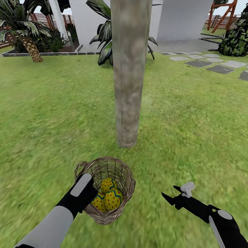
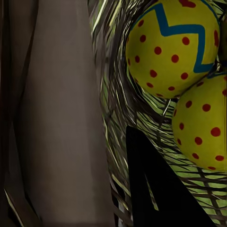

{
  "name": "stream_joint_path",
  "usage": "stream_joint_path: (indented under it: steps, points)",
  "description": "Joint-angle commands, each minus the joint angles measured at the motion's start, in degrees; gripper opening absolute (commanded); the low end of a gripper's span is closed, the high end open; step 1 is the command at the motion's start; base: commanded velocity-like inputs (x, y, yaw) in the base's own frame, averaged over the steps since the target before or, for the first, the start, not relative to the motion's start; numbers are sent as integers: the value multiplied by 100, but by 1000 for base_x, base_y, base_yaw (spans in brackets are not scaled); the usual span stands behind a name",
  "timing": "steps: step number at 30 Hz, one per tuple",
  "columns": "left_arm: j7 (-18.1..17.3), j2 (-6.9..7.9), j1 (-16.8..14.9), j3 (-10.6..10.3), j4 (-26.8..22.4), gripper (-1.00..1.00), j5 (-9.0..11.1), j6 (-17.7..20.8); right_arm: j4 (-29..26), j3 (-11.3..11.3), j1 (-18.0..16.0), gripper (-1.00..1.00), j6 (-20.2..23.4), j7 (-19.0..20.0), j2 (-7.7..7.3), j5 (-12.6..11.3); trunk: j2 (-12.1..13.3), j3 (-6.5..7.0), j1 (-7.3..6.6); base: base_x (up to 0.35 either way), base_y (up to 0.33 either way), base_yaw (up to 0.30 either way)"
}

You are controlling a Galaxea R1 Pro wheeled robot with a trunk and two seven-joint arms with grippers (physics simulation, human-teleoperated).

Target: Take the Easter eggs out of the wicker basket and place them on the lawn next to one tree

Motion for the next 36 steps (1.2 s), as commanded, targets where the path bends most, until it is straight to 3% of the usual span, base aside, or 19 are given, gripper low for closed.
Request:
stream_joint_path:
  steps: [1, 18, 29, 36]
  points:
    - [-17, 0, 0, 0, 1, -100, -5, 23, 1, 0, 0, 100, 0, 0, 0, -1, -42, -18, 22, 0, 0, 0]
    - [16, 0, 0, 0, -7, -100, -5, 23, -4, 27, 0, 100, 0, 4, 0, -2, -724, -327, 396, 0, 0, 0]
    - [19, -2, 0, 0, -16, -100, -5, 23, -1, 18, 0, 100, 1, 5, -2, -8, -1165, -617, 637, 0, 0, 0]
    - [19, -9, 0, 0, -34, -100, -5, 23, 0, 12, 0, 100, -2, 0, 0, -6, -1365, -709, 747, 0, 0, 0]
